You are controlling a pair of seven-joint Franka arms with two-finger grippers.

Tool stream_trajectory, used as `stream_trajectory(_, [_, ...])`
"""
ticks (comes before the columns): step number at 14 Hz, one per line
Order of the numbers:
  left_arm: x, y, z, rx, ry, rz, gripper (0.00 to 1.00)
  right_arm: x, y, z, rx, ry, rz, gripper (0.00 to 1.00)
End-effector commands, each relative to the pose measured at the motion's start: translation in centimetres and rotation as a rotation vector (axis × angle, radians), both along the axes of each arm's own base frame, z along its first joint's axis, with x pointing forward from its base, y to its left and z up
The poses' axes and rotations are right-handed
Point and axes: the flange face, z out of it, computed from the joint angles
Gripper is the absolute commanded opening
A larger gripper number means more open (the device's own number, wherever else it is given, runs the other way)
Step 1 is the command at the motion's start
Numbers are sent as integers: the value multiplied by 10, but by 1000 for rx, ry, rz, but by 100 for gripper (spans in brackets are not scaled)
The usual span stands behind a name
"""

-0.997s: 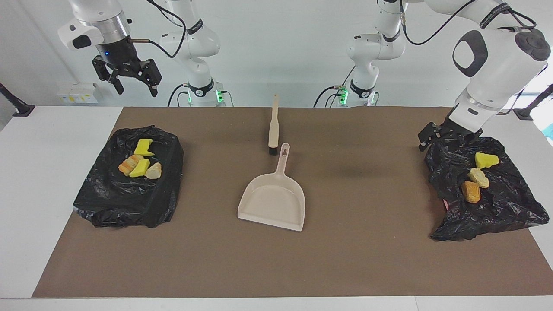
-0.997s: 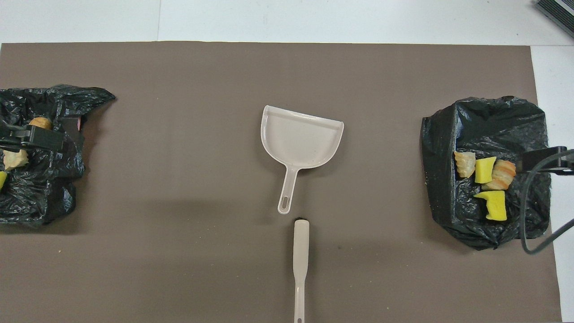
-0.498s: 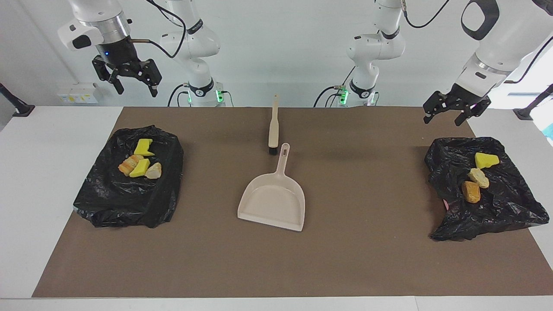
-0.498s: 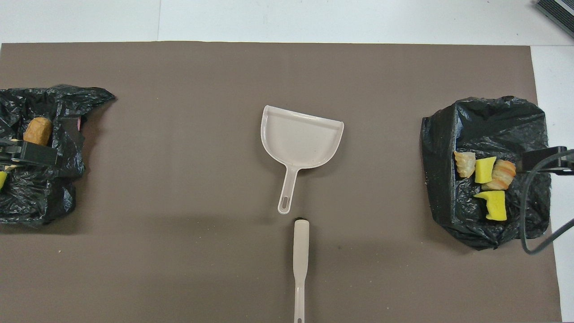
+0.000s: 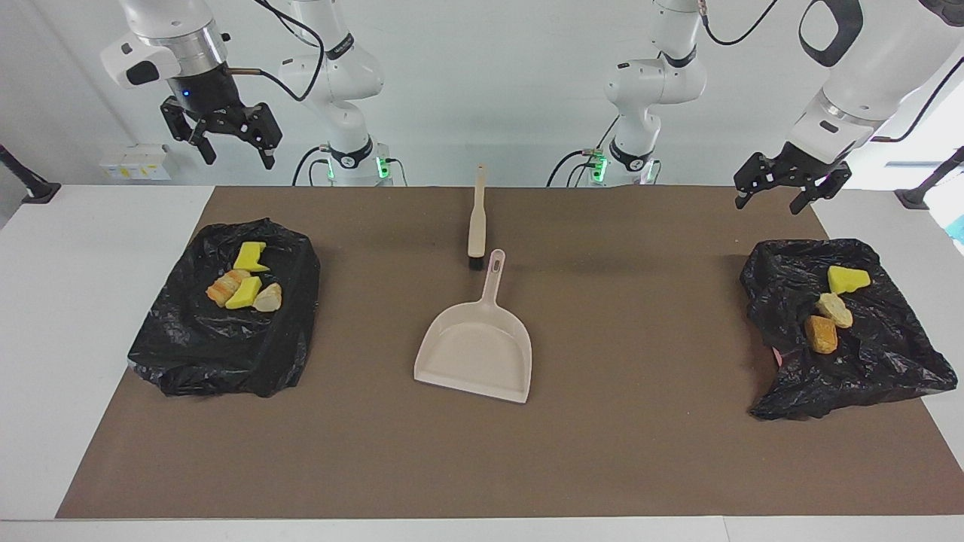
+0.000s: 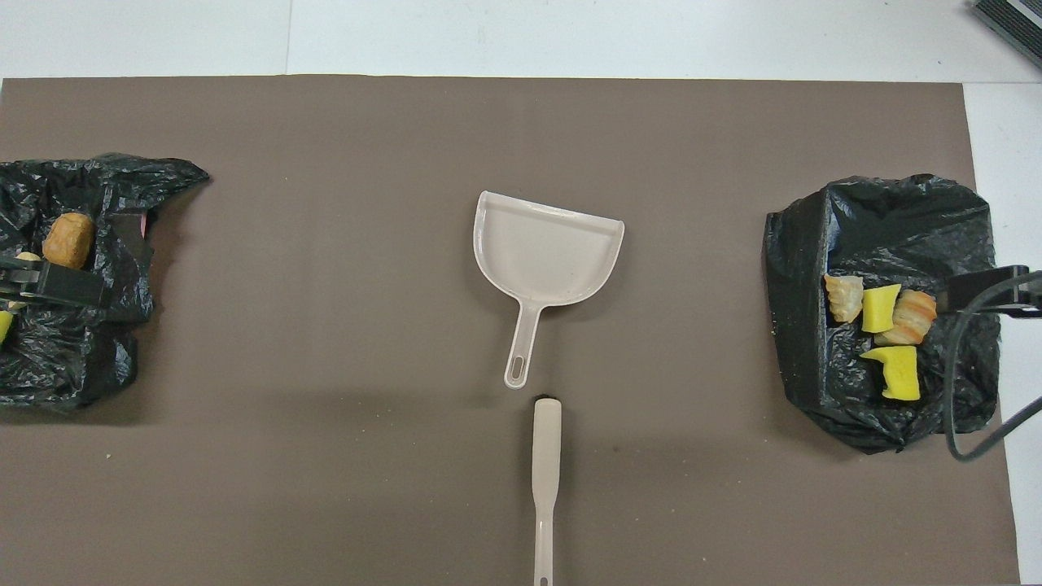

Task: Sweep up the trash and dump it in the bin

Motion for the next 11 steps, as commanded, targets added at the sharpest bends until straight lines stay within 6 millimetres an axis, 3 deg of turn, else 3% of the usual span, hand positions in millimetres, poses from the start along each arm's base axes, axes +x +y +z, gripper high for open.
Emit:
stream_trajectory(1, [-7,1,3,19,-2,-18,100,-2,-3,-1,23,-10,13,100])
stream_trajectory(11, [-7,5,2,19,-4,-12,100,-2,-4,-1,23,-10,10,100])
